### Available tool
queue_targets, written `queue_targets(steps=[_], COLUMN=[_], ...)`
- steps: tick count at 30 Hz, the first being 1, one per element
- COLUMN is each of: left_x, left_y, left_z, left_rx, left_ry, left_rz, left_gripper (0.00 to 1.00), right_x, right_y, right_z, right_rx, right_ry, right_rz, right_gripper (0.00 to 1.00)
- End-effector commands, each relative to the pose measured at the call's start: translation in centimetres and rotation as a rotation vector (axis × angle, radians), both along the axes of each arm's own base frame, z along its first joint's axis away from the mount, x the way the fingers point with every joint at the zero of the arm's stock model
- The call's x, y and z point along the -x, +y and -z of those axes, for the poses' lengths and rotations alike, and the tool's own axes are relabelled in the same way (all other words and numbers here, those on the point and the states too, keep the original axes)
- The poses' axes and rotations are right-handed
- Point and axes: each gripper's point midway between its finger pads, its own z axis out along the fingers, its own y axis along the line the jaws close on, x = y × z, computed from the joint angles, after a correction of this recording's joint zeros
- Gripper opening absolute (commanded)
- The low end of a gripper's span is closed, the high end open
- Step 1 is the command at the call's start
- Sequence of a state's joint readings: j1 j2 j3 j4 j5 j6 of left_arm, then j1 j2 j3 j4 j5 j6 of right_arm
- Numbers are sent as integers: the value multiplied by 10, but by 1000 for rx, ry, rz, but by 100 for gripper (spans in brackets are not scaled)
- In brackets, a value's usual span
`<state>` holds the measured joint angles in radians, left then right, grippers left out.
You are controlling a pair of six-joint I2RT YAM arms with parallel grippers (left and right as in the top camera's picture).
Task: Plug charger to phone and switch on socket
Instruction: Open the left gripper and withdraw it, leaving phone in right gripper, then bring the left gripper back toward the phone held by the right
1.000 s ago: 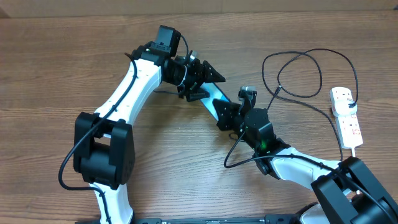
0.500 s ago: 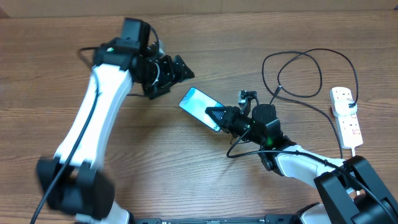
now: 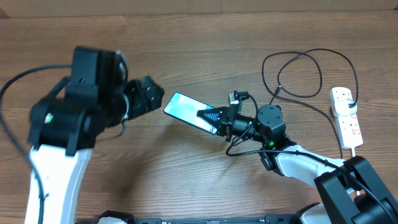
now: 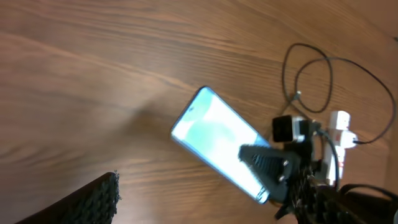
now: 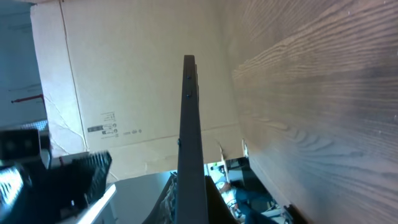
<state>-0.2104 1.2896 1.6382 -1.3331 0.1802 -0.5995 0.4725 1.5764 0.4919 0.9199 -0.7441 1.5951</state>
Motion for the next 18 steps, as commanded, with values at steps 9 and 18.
queue_targets(steps=[9,18], left_x=[67,57], left_y=[32,-8], left_z=[-18,63], left_rx=[-102,101], left_ry=[-129,-18], left_rz=[-182,-174], left_gripper=[83,85], right_x=[3,8], right_y=[3,4], right_z=[-14,-11], right_rx=[-28,-28], right_ry=[-3,29], right_rz=[-35,-64], right_gripper=[4,4])
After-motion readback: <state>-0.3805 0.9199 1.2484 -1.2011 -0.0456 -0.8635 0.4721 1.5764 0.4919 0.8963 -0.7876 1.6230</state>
